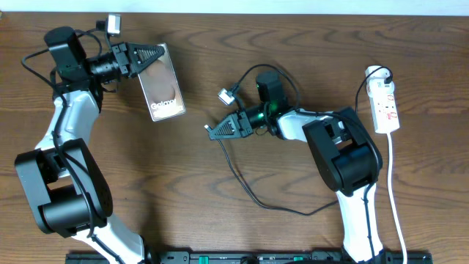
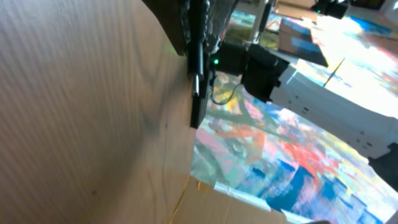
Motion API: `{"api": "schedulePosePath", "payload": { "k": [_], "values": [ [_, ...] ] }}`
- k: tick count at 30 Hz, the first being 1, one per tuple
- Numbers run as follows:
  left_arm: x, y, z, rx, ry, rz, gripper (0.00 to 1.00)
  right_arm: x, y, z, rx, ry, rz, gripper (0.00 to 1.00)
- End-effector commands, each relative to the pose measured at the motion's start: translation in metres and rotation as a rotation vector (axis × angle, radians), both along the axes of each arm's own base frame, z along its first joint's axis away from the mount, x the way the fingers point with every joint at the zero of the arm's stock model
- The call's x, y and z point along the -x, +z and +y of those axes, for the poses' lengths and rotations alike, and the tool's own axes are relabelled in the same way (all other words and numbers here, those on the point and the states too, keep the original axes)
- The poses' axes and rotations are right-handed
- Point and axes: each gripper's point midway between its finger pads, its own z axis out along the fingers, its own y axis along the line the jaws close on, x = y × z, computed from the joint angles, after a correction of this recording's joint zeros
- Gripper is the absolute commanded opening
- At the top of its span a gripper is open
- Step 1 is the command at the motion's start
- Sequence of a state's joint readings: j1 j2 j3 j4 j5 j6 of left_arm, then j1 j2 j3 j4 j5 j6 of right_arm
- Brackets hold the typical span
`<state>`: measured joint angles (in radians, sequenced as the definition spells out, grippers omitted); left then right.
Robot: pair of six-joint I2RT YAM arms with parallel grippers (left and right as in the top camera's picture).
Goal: Plug charger to phone and switch on socket
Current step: 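Carry the plug with the right gripper toward the phone's bottom edge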
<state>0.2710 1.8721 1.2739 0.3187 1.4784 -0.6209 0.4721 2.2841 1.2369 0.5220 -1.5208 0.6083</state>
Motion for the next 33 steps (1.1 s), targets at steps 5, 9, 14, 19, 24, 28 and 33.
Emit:
{"api": "schedulePosePath", "payload": {
  "k": [5, 9, 14, 19, 24, 28, 33],
  "values": [
    [-0.009, 0.006, -0.001, -0.029, 0.047, -0.038, 0.07, 0.004, 0.027, 0.026, 0.05, -0.004, 0.122, 0.01],
    [-0.017, 0.003, 0.003, -0.028, 0.105, 0.003, 0.07, 0.002, 0.046, 0.036, 0.003, -0.035, 0.075, 0.01],
    [-0.026, 0.005, 0.008, -0.016, 0.163, 0.035, 0.07, 0.0, 0.065, 0.04, -0.043, -0.065, 0.06, 0.01],
    [-0.032, 0.024, 0.011, 0.022, 0.185, 0.009, 0.07, -0.004, 0.068, 0.041, -0.04, -0.087, 0.091, 0.01],
    [-0.033, 0.044, 0.012, 0.056, 0.193, -0.033, 0.07, -0.01, 0.078, 0.044, -0.065, -0.134, 0.115, 0.01],
    [-0.035, 0.046, 0.013, 0.076, 0.206, -0.012, 0.07, -0.011, 0.096, 0.042, -0.127, -0.156, 0.09, 0.01],
    [-0.034, 0.046, 0.011, 0.091, 0.201, 0.015, 0.08, -0.011, 0.106, 0.041, -0.168, -0.167, 0.069, 0.01]
  ]
}}
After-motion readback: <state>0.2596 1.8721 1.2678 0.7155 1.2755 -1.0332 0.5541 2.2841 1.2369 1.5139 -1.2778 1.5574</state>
